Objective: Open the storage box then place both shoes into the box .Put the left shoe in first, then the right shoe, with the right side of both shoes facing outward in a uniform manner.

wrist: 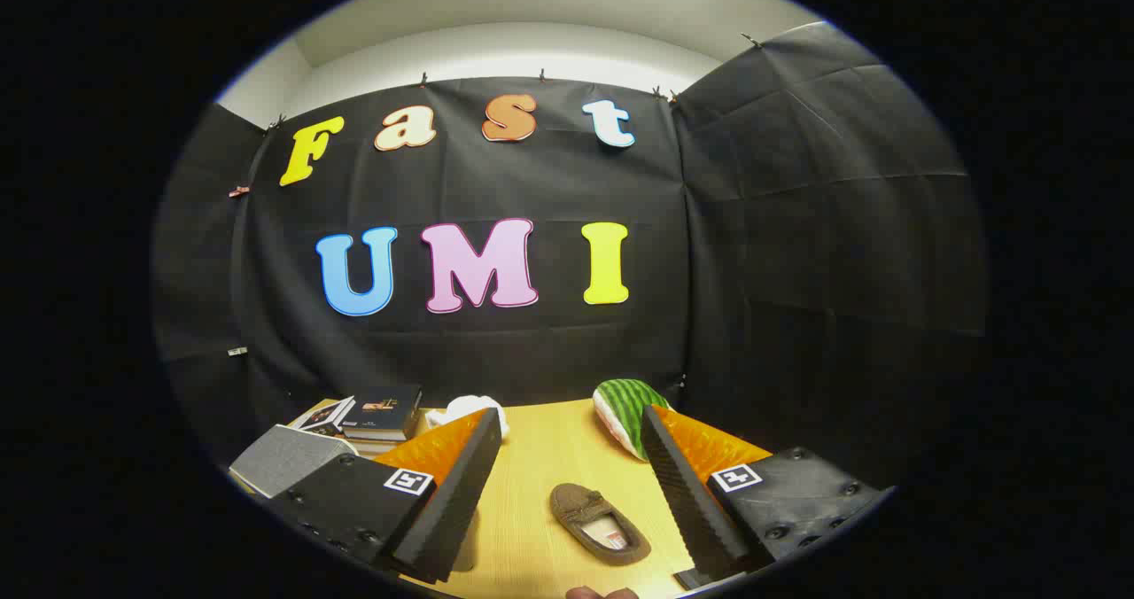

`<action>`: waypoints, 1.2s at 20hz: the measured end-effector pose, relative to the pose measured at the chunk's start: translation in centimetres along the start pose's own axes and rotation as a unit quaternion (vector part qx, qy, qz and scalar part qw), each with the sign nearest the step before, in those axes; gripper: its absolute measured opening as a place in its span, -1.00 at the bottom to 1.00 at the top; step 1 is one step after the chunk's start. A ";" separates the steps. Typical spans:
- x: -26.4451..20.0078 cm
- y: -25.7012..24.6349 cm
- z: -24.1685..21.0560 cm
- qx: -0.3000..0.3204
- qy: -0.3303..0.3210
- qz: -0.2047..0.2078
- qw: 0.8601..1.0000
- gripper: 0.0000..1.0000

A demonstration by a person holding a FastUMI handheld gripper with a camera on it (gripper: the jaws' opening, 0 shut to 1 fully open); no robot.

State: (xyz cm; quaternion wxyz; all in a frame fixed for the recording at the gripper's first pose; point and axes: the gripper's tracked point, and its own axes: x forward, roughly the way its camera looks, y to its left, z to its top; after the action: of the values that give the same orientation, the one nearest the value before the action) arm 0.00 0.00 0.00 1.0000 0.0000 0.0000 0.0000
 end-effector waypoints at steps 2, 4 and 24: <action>0.1 -0.5 -0.6 -0.014 0.007 -0.009 1.000 0.97; -0.1 -0.2 -0.8 -0.014 0.013 -0.007 1.000 0.97; 1.6 4.4 -1.9 -0.008 0.047 0.052 0.997 0.97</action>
State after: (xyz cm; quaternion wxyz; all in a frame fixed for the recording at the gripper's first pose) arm 1.56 4.43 -1.93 0.9975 -0.0084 0.0467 0.0524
